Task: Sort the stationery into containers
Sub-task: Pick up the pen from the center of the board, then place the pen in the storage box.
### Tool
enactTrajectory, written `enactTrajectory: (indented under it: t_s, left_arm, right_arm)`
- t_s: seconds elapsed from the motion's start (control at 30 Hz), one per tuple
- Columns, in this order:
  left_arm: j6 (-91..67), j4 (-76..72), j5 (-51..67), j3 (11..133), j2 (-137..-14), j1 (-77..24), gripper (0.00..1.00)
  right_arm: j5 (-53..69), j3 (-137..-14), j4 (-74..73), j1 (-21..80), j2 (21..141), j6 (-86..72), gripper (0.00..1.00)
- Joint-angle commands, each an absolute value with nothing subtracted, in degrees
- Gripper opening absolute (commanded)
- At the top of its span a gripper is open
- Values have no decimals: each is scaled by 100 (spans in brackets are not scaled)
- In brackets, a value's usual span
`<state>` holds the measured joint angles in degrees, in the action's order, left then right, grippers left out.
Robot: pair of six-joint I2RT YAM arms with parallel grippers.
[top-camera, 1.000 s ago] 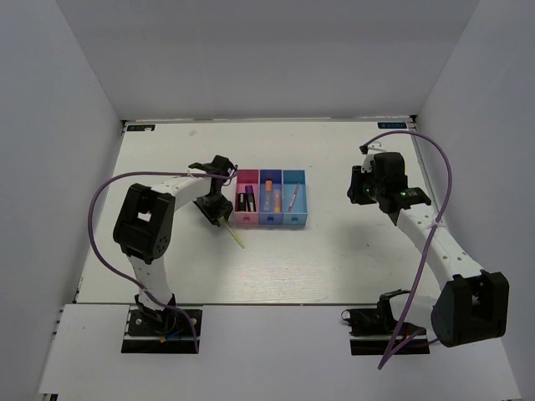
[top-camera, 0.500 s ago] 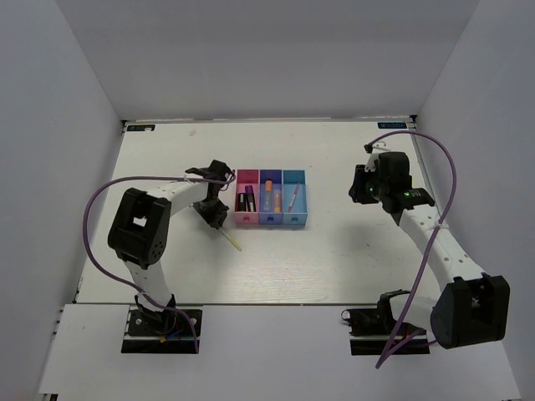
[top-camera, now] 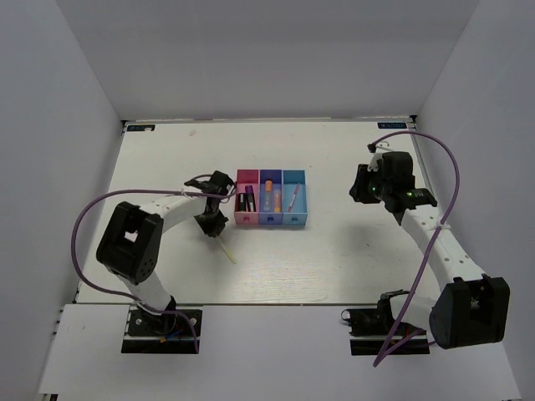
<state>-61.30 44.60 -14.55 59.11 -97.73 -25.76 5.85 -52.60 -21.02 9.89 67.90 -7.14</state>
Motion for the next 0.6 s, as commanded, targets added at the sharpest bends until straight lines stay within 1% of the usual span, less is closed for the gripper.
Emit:
enactTrajectory:
  t_s: [0.0, 0.13, 0.23, 0.27, 0.33, 0.4, 0.43, 0.47, 0.5, 0.57]
  left_arm:
    - [-5775, 4965, -2038, 5774, -8818, -2979, 0]
    - [-5565, 5001, -2153, 5888, -8113, -3514, 0]
    - [-5337, 4914, -2223, 6580, -8059, -3875, 0]
    - [-5248, 4870, -2224, 6748, -8303, -3954, 0]
    - [-4801, 4659, -2337, 7589, -8542, -4218, 0]
    - [-4511, 4562, -2426, 8066, -9216, -4385, 0]
    - [-4448, 4553, -2434, 8817, -9576, -4412, 0]
    - [-4178, 4414, -2426, 9059, -9754, -4464, 0]
    - [-4001, 4351, -2434, 9792, -10287, -4500, 0]
    - [-3686, 4333, -2487, 10281, -10633, -4552, 0]
  right_arm:
    - [721, -5238, -2083, 940, 6627, -747, 35]
    - [765, -5238, -2083, 932, 6627, -756, 35]
    - [791, -5264, -2083, 941, 6636, -712, 35]
    - [808, -5256, -2100, 940, 6627, -625, 35]
    - [922, -5256, -2118, 923, 6618, -545, 35]
    - [993, -5256, -2127, 905, 6592, -396, 35]
    - [1011, -5247, -2127, 897, 6548, -378, 35]
    - [1028, -5230, -2127, 888, 6539, -369, 35]
    - [1072, -5229, -2110, 853, 6487, -378, 35]
    - [1142, -5195, -2118, 809, 6460, -378, 35]
